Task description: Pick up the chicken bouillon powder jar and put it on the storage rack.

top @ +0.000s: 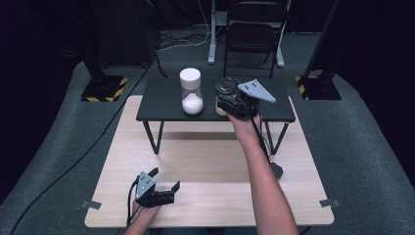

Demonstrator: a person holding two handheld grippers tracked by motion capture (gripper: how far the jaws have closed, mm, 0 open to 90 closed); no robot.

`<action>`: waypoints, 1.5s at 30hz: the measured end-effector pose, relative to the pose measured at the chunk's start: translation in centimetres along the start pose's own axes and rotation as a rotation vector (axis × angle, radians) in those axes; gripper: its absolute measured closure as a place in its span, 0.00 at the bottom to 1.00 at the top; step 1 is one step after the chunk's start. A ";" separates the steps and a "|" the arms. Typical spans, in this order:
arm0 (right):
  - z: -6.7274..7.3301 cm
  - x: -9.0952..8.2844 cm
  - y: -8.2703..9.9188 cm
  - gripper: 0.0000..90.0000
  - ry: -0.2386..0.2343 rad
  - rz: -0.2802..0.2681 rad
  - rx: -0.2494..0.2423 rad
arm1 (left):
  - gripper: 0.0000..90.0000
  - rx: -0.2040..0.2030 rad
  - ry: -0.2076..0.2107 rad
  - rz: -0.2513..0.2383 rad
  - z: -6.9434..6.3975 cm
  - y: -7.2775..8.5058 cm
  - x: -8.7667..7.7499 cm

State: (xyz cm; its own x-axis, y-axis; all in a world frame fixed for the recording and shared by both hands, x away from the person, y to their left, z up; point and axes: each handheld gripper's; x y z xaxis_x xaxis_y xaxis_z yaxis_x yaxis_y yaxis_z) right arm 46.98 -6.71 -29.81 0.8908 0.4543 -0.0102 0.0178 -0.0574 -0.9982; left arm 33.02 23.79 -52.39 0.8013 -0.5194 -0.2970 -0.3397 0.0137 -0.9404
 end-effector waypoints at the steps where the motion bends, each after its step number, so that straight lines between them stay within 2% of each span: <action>1: -0.1 0.0 -0.1 0.30 -0.005 -0.005 0.015 | 0.00 0.000 0.000 -0.001 0.0 0.0 0.0; 3: -0.2 -0.1 0.0 0.28 0.000 0.002 0.030 | 0.00 -0.001 0.001 0.000 0.0 0.0 0.0; 7: -0.3 -0.4 0.3 0.19 0.010 -0.003 0.020 | 0.00 0.000 -0.001 -0.001 0.0 0.0 0.0; 12: -0.4 -0.9 0.6 0.01 0.025 -0.020 0.038 | 0.00 0.001 -0.003 -0.001 0.0 0.0 0.0; 17: -0.4 -1.4 0.7 0.00 0.000 -0.019 0.036 | 0.00 0.002 -0.003 -0.002 0.0 0.0 0.0; 29: 0.0 -2.0 0.7 0.00 -0.002 -0.021 0.027 | 0.00 0.002 -0.003 -0.002 0.0 0.0 0.0; 45: -0.4 -3.9 0.8 0.00 0.006 -0.030 0.023 | 0.00 0.000 -0.002 0.001 0.0 0.0 0.0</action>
State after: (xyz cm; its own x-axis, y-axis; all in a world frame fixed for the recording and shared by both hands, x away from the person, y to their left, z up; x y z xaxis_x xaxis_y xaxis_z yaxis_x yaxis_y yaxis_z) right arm 43.67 -8.87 -30.51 0.8926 0.4504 0.0204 0.0344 -0.0229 -0.9991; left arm 33.00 23.76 -52.39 0.8020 -0.5175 -0.2985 -0.3404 0.0147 -0.9402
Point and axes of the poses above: each handheld gripper's, and its own axes: x roughly forward along the jaws, y roughly out of its underside, z roughly to its left, and after that the axes turned 6 degrees about -x, right-handed
